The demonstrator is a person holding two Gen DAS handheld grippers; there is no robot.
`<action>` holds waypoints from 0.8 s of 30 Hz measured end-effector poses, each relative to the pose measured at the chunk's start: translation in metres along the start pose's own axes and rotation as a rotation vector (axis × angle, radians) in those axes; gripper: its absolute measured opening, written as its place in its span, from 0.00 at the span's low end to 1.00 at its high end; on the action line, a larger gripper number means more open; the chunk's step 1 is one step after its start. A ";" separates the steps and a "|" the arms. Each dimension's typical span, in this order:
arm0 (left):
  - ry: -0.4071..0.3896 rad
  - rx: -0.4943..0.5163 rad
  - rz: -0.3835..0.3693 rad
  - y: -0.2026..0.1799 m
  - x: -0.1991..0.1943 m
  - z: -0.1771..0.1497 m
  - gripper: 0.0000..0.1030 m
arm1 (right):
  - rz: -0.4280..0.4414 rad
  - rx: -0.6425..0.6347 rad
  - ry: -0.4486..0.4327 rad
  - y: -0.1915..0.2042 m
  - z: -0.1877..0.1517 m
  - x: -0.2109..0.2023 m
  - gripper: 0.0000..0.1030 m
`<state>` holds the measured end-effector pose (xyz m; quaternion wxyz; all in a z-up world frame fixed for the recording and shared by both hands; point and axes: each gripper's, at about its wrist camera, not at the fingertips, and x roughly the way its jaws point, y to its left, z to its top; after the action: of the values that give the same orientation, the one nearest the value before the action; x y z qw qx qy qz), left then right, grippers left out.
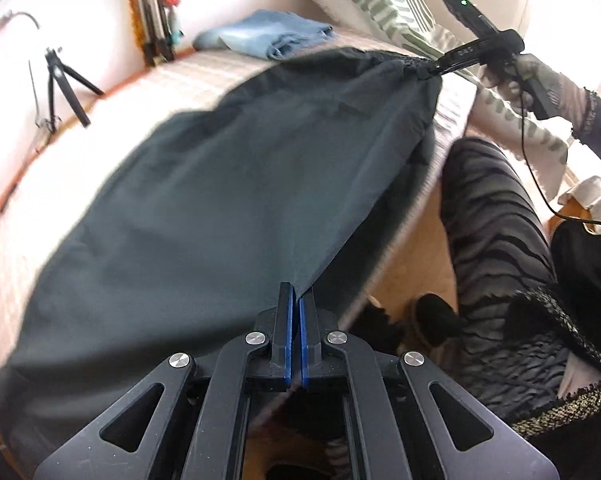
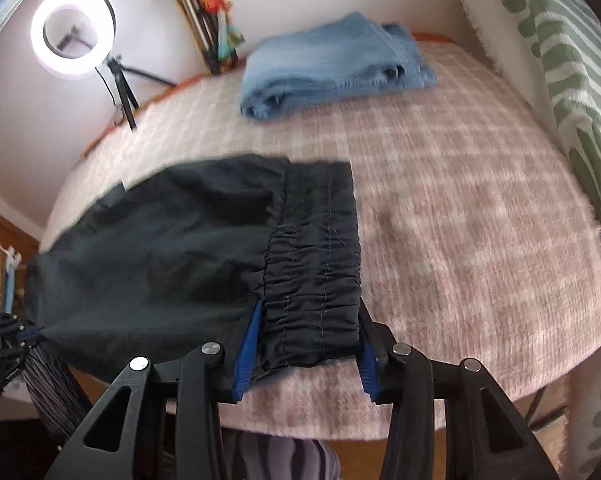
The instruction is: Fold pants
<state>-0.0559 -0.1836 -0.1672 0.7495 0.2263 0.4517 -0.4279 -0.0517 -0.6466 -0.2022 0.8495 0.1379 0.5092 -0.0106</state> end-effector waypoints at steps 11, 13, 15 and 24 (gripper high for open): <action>0.017 -0.066 -0.017 0.001 0.007 -0.008 0.17 | -0.128 -0.074 0.013 0.007 -0.002 0.006 0.45; -0.007 -0.103 -0.031 0.007 -0.005 -0.007 0.21 | -0.203 -0.112 -0.046 0.017 0.003 -0.009 0.49; -0.050 -0.162 -0.019 0.019 -0.021 -0.007 0.21 | -0.239 -0.150 -0.097 0.029 0.008 -0.021 0.50; -0.265 -0.576 0.050 0.107 -0.105 -0.042 0.44 | -0.091 -0.286 -0.215 0.109 0.029 -0.047 0.54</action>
<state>-0.0095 -0.0507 -0.1017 0.8454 -0.0420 0.4469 -0.2896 -0.0320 -0.5544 -0.1245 0.9086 -0.0095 0.4175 0.0087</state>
